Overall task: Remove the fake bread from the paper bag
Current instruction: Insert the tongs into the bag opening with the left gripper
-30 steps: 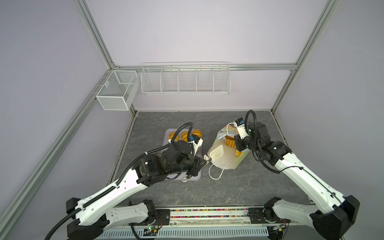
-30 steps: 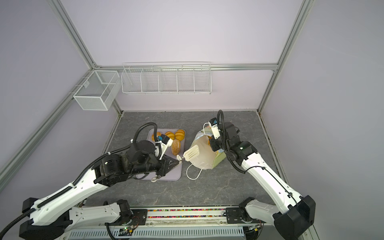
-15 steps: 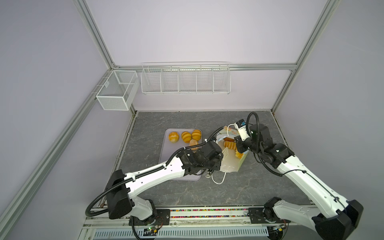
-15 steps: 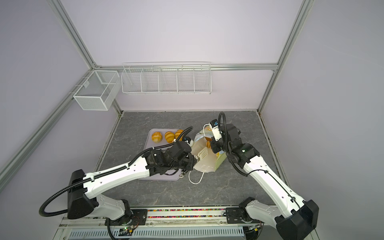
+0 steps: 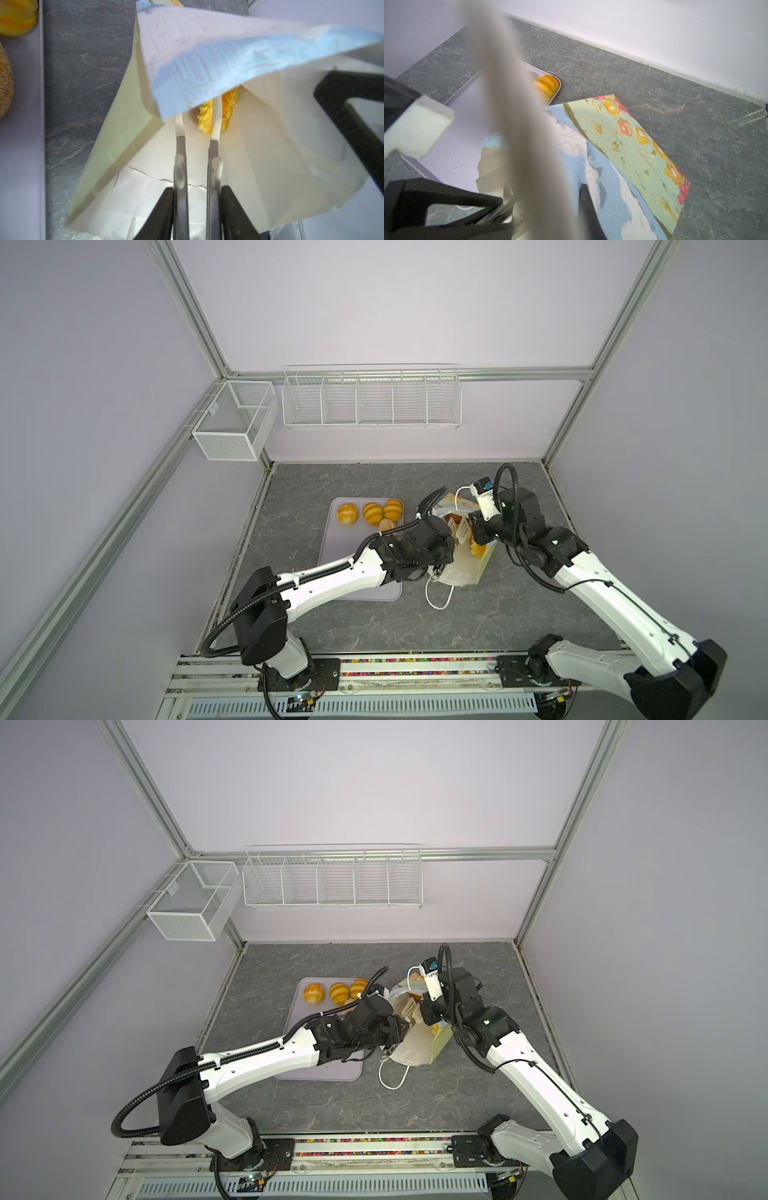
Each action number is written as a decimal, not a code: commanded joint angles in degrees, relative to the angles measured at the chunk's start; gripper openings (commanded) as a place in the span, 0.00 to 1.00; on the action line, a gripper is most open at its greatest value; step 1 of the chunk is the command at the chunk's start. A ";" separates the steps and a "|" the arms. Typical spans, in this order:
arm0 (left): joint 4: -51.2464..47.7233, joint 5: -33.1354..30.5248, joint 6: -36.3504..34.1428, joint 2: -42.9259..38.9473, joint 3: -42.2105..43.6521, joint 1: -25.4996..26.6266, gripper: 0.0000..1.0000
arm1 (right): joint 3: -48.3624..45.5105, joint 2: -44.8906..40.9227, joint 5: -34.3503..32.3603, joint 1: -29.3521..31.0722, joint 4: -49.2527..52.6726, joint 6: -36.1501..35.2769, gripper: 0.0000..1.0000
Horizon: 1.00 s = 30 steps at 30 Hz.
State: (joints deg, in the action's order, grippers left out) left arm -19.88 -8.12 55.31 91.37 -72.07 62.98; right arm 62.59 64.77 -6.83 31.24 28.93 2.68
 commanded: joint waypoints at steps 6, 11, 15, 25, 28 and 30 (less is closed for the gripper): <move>7.66 0.26 16.05 4.07 0.55 0.12 0.37 | 0.02 0.14 -0.06 0.67 -2.86 3.11 0.07; 5.78 -2.61 19.13 4.17 0.35 0.21 0.36 | -1.36 -0.26 -0.85 1.07 -4.54 3.65 0.07; 5.43 -2.25 20.10 4.82 -0.24 0.10 0.35 | -3.03 -1.33 -1.54 1.44 -6.45 3.99 0.07; 1.36 -5.06 21.18 2.79 -0.12 0.04 0.32 | -3.83 -1.14 -4.25 1.62 -7.70 4.12 0.07; 0.73 -5.94 21.86 1.85 0.25 0.20 0.32 | -4.13 -1.14 -4.33 1.55 -8.40 4.51 0.07; 0.81 -5.99 22.12 1.75 0.24 0.21 0.33 | -4.23 -1.14 -4.40 1.63 -8.75 4.58 0.07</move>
State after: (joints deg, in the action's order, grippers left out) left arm -19.03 -11.81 75.44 95.46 -71.77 63.05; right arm 59.48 64.05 -10.31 32.56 22.44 6.15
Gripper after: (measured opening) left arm 0.328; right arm 0.069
